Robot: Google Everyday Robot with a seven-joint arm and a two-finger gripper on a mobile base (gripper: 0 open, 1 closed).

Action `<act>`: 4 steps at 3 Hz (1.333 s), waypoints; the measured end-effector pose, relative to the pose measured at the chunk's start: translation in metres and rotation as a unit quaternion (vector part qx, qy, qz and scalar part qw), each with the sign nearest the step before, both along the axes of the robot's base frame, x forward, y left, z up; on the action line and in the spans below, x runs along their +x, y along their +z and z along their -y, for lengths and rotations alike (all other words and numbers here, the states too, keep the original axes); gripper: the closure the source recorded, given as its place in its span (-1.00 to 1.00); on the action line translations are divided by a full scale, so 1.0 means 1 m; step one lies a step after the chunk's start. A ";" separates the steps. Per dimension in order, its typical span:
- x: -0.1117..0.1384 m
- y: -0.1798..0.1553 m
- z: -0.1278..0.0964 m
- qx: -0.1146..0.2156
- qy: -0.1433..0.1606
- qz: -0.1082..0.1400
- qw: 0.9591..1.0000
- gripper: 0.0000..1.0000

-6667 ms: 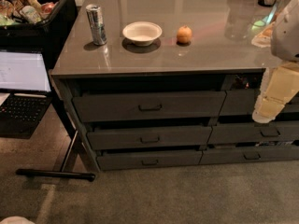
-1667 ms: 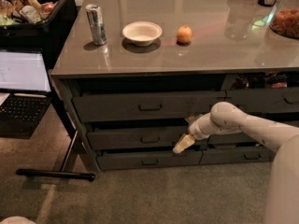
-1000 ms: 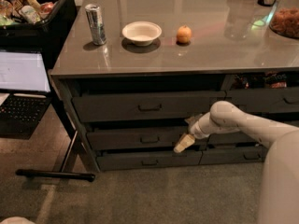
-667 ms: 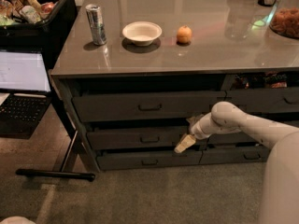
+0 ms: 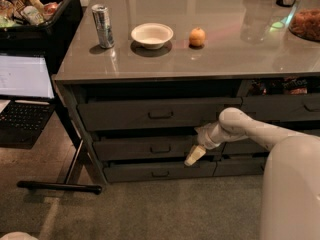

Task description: Open middle drawer

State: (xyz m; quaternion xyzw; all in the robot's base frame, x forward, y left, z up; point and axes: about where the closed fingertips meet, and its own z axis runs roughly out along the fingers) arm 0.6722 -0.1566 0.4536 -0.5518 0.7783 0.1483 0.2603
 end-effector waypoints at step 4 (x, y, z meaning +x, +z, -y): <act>-0.010 0.000 0.016 -0.004 -0.003 0.011 1.000 0.27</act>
Offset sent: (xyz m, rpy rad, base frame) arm -0.0119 -0.0217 0.0011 -0.0125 -0.0343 -0.0102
